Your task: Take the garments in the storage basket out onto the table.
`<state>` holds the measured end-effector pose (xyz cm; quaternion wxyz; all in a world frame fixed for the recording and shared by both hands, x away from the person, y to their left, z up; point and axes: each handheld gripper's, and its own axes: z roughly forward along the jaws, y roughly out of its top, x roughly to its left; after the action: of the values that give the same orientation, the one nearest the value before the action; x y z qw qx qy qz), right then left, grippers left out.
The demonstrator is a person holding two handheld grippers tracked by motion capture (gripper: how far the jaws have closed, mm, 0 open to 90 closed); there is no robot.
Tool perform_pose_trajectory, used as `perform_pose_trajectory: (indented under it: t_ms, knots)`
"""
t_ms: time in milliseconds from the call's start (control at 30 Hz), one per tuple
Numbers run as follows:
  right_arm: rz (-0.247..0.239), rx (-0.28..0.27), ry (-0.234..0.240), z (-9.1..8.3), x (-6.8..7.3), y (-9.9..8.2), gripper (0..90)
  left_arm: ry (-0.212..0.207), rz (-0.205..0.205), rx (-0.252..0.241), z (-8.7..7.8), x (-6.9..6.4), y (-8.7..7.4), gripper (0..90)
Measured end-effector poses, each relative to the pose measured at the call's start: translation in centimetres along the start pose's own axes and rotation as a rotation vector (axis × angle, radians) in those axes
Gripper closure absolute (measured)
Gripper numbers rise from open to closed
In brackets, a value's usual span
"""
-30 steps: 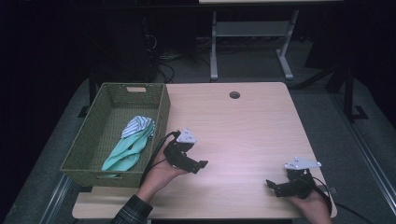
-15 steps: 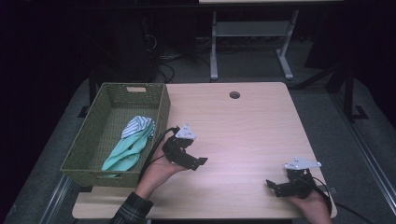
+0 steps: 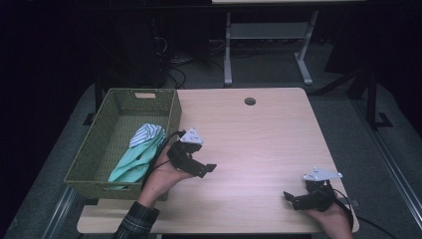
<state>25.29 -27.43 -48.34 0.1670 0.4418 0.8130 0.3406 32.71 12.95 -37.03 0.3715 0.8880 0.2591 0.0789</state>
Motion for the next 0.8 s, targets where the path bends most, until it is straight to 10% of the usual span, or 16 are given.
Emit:
perform_pose_trajectory:
  t_ms: [800]
  knots:
    - [0.0,0.001,0.001,0.0,0.0,0.0,0.3,0.059,-0.077,-0.03,-3.0,2.4,-0.8,13.9]
